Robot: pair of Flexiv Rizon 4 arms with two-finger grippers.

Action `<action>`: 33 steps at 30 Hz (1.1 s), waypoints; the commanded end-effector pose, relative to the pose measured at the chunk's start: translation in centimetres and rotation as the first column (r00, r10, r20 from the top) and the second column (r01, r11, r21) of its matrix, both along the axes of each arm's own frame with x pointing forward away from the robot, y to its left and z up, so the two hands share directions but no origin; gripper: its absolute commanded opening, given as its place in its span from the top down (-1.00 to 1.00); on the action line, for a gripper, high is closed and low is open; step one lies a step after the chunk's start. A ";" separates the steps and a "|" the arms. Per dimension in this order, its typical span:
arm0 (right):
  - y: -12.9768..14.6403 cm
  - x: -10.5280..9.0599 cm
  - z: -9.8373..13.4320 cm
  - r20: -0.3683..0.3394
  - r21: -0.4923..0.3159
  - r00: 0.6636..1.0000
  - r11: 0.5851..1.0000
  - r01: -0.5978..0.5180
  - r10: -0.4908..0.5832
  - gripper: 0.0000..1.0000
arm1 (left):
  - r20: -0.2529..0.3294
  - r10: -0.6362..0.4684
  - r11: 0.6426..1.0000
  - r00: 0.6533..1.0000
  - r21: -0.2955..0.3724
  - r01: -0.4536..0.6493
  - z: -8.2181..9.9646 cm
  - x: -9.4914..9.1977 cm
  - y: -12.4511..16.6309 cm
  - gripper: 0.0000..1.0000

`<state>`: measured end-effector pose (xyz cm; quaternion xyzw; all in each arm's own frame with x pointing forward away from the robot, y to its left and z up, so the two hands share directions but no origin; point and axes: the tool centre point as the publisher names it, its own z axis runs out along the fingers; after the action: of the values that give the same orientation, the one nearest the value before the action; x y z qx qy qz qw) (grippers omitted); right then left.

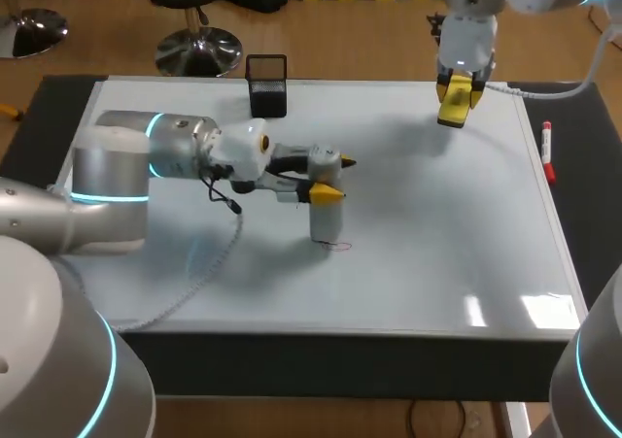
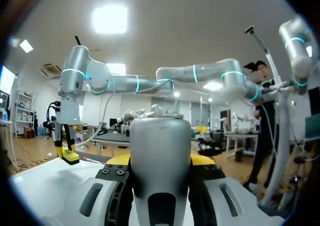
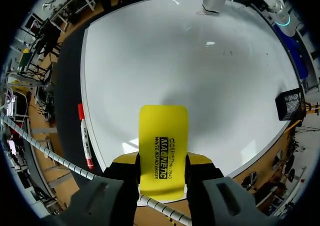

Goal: Pick up the inspection probe, press it on each red-marked spot on the whiteboard one by one, put down the probe, pick up the eraser, and wipe off all the red marks.

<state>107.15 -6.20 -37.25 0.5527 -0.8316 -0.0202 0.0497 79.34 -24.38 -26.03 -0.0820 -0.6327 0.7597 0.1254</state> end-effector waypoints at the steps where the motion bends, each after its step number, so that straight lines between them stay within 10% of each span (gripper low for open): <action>1: -0.1 0.0 0.2 0.001 -0.003 1.000 1.000 -0.002 0.002 1.00 | -0.001 -0.015 1.000 1.000 -0.014 0.015 -0.9 0.0 -0.5 1.00; 33: -0.1 0.0 0.2 0.001 -0.003 1.000 1.000 -0.002 0.002 1.00 | -0.007 -0.035 0.999 0.999 -0.001 0.035 -2.6 -0.6 -0.9 1.00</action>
<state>107.15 -6.20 -37.25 0.5527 -0.8316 -0.0202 0.0496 78.79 -25.23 -28.15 -0.0902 -0.6303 0.7582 0.1404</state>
